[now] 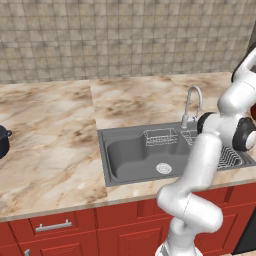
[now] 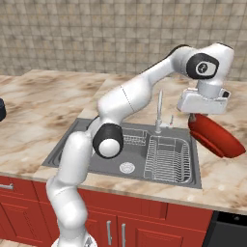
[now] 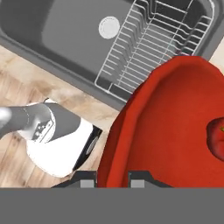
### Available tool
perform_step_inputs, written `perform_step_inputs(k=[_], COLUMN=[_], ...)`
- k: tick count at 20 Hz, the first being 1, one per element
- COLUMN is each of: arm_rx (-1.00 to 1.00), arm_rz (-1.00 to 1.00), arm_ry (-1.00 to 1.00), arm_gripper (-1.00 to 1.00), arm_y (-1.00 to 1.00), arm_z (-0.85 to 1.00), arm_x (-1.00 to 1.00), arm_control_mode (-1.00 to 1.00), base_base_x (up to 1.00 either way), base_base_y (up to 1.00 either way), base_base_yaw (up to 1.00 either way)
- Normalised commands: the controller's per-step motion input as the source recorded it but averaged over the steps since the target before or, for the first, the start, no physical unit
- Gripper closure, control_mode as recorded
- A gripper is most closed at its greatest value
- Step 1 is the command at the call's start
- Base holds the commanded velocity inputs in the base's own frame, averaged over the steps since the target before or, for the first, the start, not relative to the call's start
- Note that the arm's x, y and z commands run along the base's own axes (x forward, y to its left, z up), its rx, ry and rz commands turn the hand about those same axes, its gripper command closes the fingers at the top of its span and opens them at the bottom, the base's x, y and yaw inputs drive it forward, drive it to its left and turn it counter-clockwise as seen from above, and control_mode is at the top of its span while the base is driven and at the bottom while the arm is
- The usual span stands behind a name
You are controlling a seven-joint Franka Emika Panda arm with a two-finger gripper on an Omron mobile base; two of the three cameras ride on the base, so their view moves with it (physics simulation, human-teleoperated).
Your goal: Pick the bell pepper from the sink and place it in the bowl. Then pick the bowl and place it in the microwave. Then close the microwave door and press the start button.
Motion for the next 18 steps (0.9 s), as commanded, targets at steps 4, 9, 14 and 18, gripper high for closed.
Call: perform_step_inputs(k=[4,9,14,18], arm_rx=[-0.19,-0.22,-0.35,-0.36], arm_rz=[0.15,0.20,0.27,0.32], arm_ry=[-0.24,-0.24,-0.35,-0.42], arm_gripper=[1.00,1.00,1.00,1.00], arm_y=[1.00,1.00,1.00,1.00], arm_z=[0.11,0.05,0.00,0.00], arm_x=[-0.72,-0.72,-0.47,-0.13], arm_control_mode=[-1.00,-1.00,-1.00,-1.00], base_base_x=[0.00,0.00,0.00,0.00], base_base_y=[0.00,0.00,0.00,0.00], base_base_yaw=[0.00,0.00,0.00,0.00])
